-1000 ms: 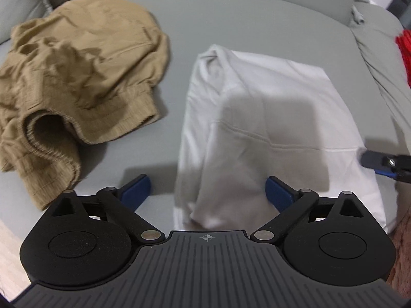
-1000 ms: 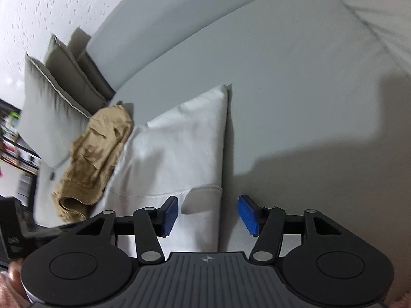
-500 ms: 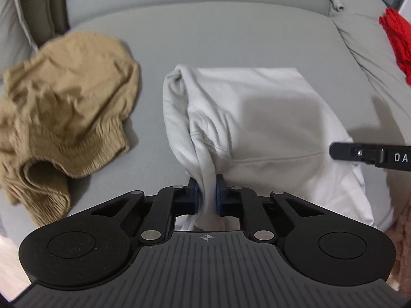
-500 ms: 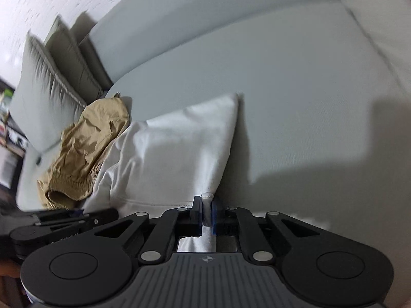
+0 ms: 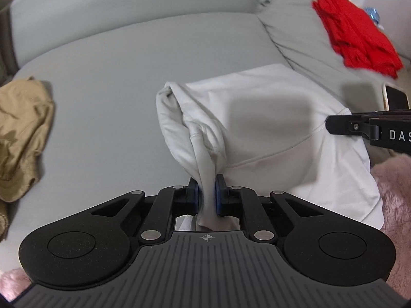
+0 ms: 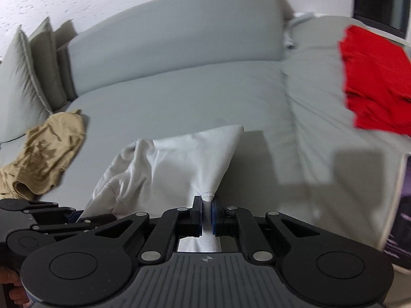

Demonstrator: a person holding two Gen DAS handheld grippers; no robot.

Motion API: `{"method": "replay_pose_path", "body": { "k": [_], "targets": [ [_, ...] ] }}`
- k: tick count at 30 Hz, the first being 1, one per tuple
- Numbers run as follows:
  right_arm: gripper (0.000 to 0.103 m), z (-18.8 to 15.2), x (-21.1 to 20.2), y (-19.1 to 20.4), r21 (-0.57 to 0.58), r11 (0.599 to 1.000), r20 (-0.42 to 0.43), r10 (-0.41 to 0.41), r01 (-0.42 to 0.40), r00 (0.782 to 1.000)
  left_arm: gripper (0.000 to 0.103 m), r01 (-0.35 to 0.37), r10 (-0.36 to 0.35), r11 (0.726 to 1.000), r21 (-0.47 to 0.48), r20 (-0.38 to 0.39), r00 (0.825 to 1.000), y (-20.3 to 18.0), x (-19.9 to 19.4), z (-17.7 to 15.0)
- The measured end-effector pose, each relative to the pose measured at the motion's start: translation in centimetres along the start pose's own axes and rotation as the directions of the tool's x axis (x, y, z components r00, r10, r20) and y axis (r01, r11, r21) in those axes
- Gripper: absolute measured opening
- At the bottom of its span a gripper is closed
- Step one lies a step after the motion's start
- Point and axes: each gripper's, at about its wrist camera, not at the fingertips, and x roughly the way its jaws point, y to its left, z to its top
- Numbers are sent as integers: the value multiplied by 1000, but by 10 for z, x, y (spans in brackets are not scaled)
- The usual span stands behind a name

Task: Fold clothes

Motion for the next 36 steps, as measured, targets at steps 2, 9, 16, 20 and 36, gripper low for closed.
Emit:
{"method": "replay_pose_path", "body": {
  "k": [2, 9, 16, 20, 36],
  "targets": [
    [24, -11, 11, -14, 36, 999, -47, -25, 27, 999, 30, -46, 46, 999, 10, -16, 999, -4, 5, -3],
    [47, -27, -7, -9, 61, 998, 45, -37, 34, 998, 54, -168, 169, 985, -45, 14, 986, 6, -16, -11],
    [53, -29, -26, 2, 18, 1000, 82, -27, 25, 996, 62, -183, 186, 981, -61, 52, 981, -4, -32, -13],
    [54, -34, -29, 5, -10, 1000, 83, -26, 26, 996, 67, -178, 182, 982, -59, 54, 982, -7, -37, -18],
    [62, -40, -16, -13, 119, 993, 32, 7, -11, 999, 85, -120, 134, 972, -203, 53, 990, 25, -39, -14]
  ]
}}
